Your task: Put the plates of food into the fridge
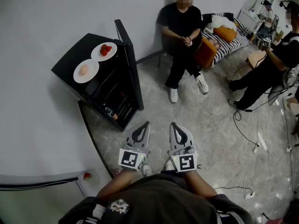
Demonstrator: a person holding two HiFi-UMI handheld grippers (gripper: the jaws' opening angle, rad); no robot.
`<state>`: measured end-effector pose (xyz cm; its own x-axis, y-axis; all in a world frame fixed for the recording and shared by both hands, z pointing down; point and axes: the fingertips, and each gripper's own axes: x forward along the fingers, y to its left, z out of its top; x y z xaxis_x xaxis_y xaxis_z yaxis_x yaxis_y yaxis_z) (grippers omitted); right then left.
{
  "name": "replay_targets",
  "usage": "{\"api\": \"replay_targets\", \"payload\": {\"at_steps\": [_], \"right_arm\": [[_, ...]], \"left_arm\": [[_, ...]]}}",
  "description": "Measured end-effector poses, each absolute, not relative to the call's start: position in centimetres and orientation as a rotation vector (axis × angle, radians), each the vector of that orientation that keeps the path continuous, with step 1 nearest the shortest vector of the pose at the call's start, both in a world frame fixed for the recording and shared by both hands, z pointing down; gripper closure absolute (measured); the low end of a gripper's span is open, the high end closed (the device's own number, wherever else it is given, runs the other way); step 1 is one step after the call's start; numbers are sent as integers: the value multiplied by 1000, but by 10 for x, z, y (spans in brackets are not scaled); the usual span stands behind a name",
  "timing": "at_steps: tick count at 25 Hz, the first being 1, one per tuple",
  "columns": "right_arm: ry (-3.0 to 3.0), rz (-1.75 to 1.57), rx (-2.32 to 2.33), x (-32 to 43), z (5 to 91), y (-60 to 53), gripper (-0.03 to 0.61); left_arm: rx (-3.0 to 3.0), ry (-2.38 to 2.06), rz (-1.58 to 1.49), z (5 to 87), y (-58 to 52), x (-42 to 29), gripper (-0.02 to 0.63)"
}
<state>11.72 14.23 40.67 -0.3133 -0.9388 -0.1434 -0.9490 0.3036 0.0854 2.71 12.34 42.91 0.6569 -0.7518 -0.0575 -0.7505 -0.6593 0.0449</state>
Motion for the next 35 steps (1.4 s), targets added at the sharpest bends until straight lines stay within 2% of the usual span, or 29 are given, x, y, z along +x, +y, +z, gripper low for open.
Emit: {"api": "replay_targets", "payload": {"at_steps": [10, 35], "right_arm": [[2514, 250, -1789, 104, 403, 179, 554], [2459, 237, -1736, 87, 383, 198, 554]], "left_arm": [[2852, -1313, -131, 414, 167, 17, 591], [2886, -1316, -159, 403, 184, 0, 591]]}}
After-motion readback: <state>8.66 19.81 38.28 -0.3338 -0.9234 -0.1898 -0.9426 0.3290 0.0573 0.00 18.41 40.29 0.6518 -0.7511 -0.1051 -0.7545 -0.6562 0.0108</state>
